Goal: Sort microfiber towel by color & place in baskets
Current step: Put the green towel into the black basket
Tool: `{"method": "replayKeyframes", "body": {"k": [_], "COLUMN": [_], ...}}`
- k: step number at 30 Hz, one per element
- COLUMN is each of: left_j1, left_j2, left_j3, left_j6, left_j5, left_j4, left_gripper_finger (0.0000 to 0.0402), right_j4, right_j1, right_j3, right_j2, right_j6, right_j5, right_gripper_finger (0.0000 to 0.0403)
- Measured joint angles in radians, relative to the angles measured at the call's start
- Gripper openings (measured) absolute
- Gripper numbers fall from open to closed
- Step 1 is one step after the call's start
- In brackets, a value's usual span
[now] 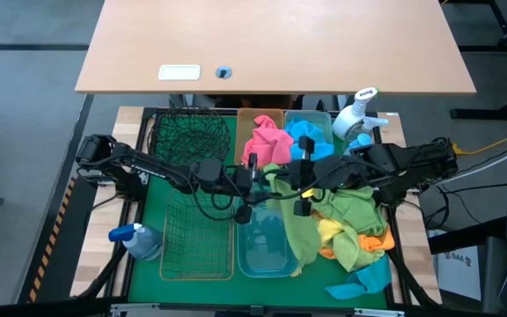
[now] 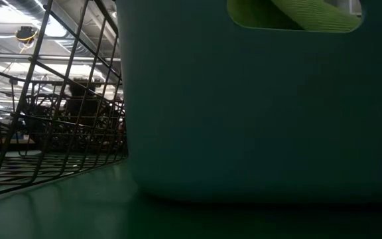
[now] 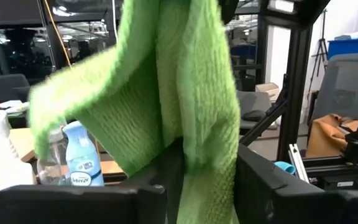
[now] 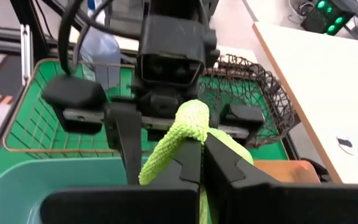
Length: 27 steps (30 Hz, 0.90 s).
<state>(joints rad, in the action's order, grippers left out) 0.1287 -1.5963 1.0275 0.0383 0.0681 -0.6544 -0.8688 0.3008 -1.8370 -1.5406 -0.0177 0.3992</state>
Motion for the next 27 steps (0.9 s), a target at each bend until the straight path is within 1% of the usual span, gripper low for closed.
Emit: {"method": "replayKeyframes", "body": {"k": [2, 7, 9, 11, 13, 17, 20, 22, 24, 27], "left_j1": [0.000, 0.000, 0.000, 0.000, 0.000, -0.005, -0.020, -0.038, -0.057, -0.094], "left_j2": [0.000, 0.000, 0.000, 0.000, 0.000, 0.017, 0.070, 0.117, 0.166, 0.255], "left_j3": [0.000, 0.000, 0.000, 0.000, 0.000, 0.000, 0.000, 0.000, 0.000, 0.000], "left_j6": [0.000, 0.015, 0.044, 0.050, 0.050, 0.051, 0.050, 0.050, 0.050, 0.049], "left_j5": [0.001, 0.019, 0.020, 0.019, 0.019, 0.019, 0.018, 0.018, 0.019, 0.019], "left_j4": [0.000, 0.001, 0.001, 0.001, 0.001, 0.007, 0.047, 0.083, 0.117, 0.161], "left_gripper_finger": [0.0080, 0.0011, 0.0008, 0.0009, 0.0006, 0.0004, 0.0004, 0.0004, 0.0004, 0.0004], "right_j4": [0.011, 0.009, 0.009, 0.008, 0.003, -0.041, -0.155, -0.242, -0.327, -0.453], "right_j1": [0.000, 0.000, 0.000, 0.000, 0.000, 0.000, 0.000, 0.000, 0.000, 0.000], "right_j3": [0.000, 0.000, 0.000, 0.000, -0.004, -0.045, -0.111, -0.168, -0.218, -0.273], "right_j2": [0.000, 0.000, 0.000, 0.000, 0.000, -0.001, -0.001, -0.001, 0.002, 0.001], "right_j6": [0.000, 0.000, 0.000, 0.000, 0.000, 0.000, 0.000, -0.015, -0.062, -0.112], "right_j5": [0.000, 0.000, 0.000, 0.000, -0.010, -0.014, -0.010, -0.009, -0.006, -0.007], "right_gripper_finger": [0.0003, 0.0003, 0.0005, 0.0016, 0.0038, 0.0100, 0.0140, 0.0158, 0.0168, 0.0171]}}
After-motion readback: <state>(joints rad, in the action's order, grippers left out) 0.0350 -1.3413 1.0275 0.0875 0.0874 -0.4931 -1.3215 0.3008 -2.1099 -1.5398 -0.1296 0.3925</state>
